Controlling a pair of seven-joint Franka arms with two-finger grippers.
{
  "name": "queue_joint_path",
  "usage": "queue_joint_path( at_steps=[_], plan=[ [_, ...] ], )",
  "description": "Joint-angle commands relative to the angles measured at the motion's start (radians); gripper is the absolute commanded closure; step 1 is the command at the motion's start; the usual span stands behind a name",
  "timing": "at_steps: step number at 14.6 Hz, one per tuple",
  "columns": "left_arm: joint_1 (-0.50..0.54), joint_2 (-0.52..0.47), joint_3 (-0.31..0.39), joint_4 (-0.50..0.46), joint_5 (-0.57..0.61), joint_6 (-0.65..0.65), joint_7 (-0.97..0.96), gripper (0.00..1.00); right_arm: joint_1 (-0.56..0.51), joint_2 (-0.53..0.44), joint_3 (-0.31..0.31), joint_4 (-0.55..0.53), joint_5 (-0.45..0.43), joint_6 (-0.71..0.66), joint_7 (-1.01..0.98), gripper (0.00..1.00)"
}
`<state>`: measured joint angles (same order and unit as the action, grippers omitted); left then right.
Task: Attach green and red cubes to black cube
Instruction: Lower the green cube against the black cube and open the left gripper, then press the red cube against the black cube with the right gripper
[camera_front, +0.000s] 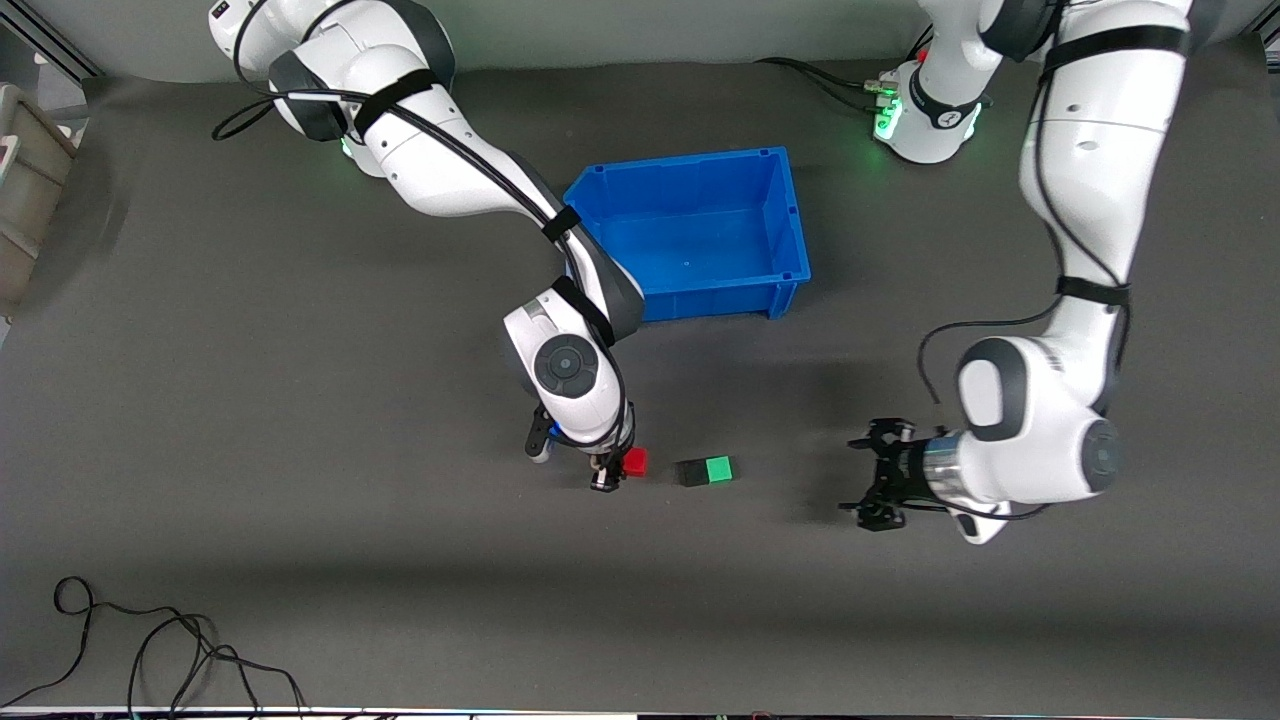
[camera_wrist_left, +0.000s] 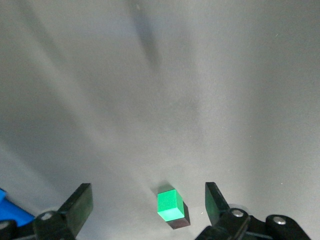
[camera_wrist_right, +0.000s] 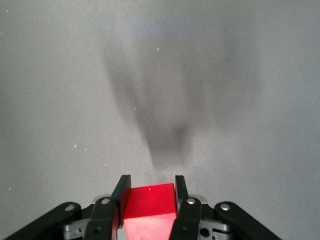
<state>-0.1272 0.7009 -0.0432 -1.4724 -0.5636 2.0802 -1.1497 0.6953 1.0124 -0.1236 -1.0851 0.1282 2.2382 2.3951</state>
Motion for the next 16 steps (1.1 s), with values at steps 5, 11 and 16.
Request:
queue_joint_path(
  at_steps=[5, 11, 16],
  plan=[
    [0.052, -0.029, 0.000, -0.032, 0.005, -0.005, 0.044, 0.00, 0.004, 0.100, -0.002, 0.082, -0.030, 0.104, -0.043, 1.00],
    [0.052, -0.018, 0.000, -0.039, -0.009, 0.015, 0.041, 0.00, 0.021, 0.129, -0.002, 0.083, -0.035, 0.120, -0.123, 1.00],
    [0.050, -0.018, -0.001, -0.054, -0.010, 0.051, 0.031, 0.00, 0.033, 0.133, 0.001, 0.090, -0.061, 0.141, -0.122, 1.00]
  ],
)
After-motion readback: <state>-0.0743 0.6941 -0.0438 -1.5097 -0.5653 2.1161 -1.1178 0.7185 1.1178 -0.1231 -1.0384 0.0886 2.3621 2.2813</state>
